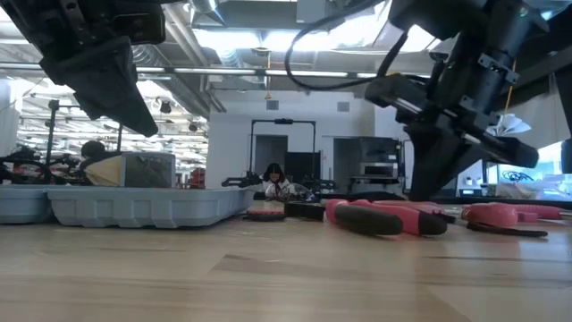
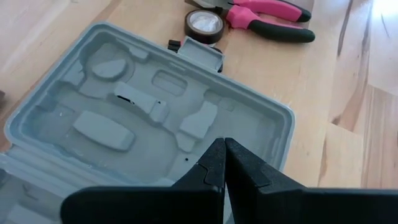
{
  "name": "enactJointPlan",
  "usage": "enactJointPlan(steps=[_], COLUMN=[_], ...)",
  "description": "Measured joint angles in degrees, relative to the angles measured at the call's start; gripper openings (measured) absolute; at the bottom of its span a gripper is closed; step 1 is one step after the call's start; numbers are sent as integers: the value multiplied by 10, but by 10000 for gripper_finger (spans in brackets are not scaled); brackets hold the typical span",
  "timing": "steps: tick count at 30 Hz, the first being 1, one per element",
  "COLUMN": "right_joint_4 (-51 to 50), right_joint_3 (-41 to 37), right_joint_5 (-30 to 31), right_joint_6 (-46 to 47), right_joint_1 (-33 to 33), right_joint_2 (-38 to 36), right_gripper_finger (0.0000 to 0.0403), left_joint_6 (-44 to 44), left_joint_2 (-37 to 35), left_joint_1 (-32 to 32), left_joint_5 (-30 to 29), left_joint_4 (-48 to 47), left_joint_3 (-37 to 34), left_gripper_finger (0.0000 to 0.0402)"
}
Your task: Prefit tool cases
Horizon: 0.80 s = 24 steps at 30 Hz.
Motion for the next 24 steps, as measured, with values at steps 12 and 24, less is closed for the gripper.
enactJointPlan(steps=[12,24], right_joint_4=[7,-16], right_joint_3=[-1,-1], right_joint_5=[20,56], right_joint_6=[90,109], right_joint_1=[41,9], right_joint_2=[2,2], right_gripper_finger=[0,0], left_joint_6=[10,10], left_joint_2=[0,0], left_joint_1=[0,-4], left_joint_5=[0,3], left_joint_4=[0,0], left_joint_3=[0,0], left_gripper_finger=[0,0])
